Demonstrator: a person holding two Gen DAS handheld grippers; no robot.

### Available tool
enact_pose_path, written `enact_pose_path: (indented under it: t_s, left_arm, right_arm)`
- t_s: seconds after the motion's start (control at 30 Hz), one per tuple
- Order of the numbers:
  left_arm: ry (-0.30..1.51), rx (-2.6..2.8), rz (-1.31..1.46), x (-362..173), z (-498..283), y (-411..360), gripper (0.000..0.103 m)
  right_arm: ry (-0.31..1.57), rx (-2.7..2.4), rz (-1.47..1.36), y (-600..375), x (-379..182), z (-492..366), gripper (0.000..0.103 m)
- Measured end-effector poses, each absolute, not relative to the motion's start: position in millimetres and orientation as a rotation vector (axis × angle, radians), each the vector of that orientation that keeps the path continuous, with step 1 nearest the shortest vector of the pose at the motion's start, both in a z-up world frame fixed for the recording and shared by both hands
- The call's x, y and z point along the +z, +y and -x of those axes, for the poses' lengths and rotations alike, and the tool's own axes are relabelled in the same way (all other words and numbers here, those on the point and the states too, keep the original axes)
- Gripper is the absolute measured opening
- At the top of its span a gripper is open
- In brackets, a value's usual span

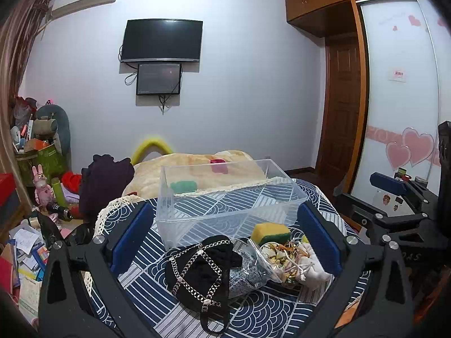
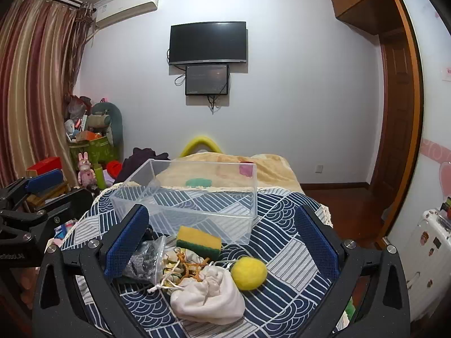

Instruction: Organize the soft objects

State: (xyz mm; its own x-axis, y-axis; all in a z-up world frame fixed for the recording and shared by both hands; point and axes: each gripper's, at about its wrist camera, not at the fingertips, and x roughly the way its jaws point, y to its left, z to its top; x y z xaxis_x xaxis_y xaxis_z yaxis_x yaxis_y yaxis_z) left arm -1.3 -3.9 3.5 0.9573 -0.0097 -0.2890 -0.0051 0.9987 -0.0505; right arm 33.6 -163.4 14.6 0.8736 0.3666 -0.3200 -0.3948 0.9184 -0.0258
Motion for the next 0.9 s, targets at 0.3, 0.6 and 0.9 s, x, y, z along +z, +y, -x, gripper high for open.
enact_pose_path:
  t_s: [0.3, 0.6, 0.9]
  left_arm:
    - [0.291, -0.002, 0.054, 1.9, 1.1, -3.2, 0.103]
    - [0.294, -0.005, 0.06, -0.2, 1.1, -1.5, 0.103]
    - [0.287, -0.003, 0.056, 0.0, 3.9, -1.9, 0.103]
  right_arm:
    - [0.318, 0.401, 0.084, -162.1, 14.6, -33.2, 0.103]
    - [0.317, 0.403, 0.081, -161.7, 13.8, -32.1, 0.103]
    - [0.319, 0.406, 0.078, -161.5, 13.8, -31.2, 0.103]
